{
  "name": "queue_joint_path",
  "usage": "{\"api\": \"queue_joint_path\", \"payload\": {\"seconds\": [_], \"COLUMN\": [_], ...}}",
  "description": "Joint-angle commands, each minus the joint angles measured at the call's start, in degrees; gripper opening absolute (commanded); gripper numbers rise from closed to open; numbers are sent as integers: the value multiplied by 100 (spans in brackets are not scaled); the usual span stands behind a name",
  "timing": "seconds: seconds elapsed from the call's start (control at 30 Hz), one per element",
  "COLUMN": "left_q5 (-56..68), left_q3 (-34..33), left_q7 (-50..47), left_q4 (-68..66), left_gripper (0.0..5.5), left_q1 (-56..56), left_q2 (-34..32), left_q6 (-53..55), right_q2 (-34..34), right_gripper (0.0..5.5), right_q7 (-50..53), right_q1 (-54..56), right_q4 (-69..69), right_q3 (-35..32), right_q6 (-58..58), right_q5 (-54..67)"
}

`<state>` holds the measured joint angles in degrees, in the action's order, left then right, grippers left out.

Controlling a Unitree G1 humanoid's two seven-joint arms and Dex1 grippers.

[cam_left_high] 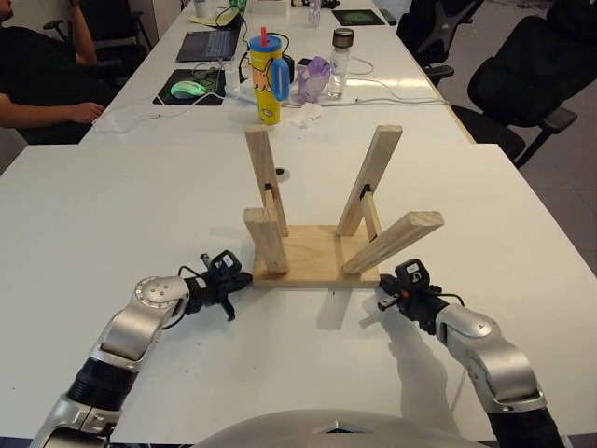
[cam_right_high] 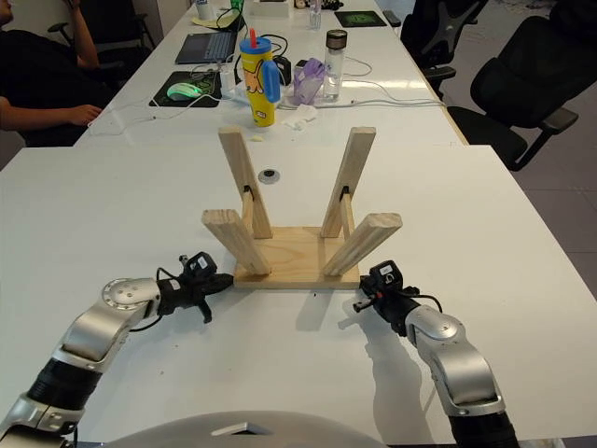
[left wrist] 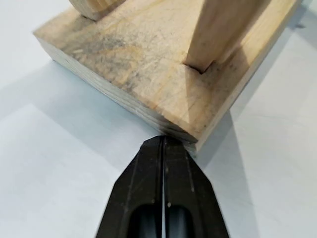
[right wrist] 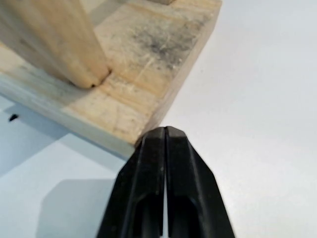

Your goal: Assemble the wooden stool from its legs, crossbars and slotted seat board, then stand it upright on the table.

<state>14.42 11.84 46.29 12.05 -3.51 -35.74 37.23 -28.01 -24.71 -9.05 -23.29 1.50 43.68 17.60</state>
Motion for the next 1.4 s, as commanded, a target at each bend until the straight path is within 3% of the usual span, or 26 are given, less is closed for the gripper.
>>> {"api": "queue_joint_path", "payload": {"seconds": [0.03, 0.3, 0.57, 1.1, 1.33, 1.4], "left_q5": [2618, 4098, 4142, 3038, 1068, 694], "left_q3": [-29, -1015, -1294, -645, 230, 178], "left_q7": [1415, 1063, 1117, 1234, 1094, 1069], "left_q4": [1786, 2079, 2057, 2222, 1722, 1727], "left_gripper": [1, 1, 1, 1, 1, 1], "left_q1": [-397, -847, -1104, -715, -109, 276], "left_q2": [312, 465, 208, -23, -970, -1314], "left_q6": [1083, 2036, 2300, 1938, 426, 73], "right_q2": [74, -28, -125, -315, -418, -429], "right_gripper": [0, 0, 0, 0, 0, 0], "right_q7": [-1769, -1469, -1258, -1222, -1176, -1185], "right_q1": [819, 1414, 1751, 1656, 1489, 1379], "right_q4": [-1306, -1426, -1307, -511, 72, 213], "right_q3": [182, -797, -1093, -695, -325, -343], "right_q6": [1241, 2199, 2376, 1620, 797, 595], "right_q5": [2832, 5038, 5425, 3316, 2287, 2088]}}
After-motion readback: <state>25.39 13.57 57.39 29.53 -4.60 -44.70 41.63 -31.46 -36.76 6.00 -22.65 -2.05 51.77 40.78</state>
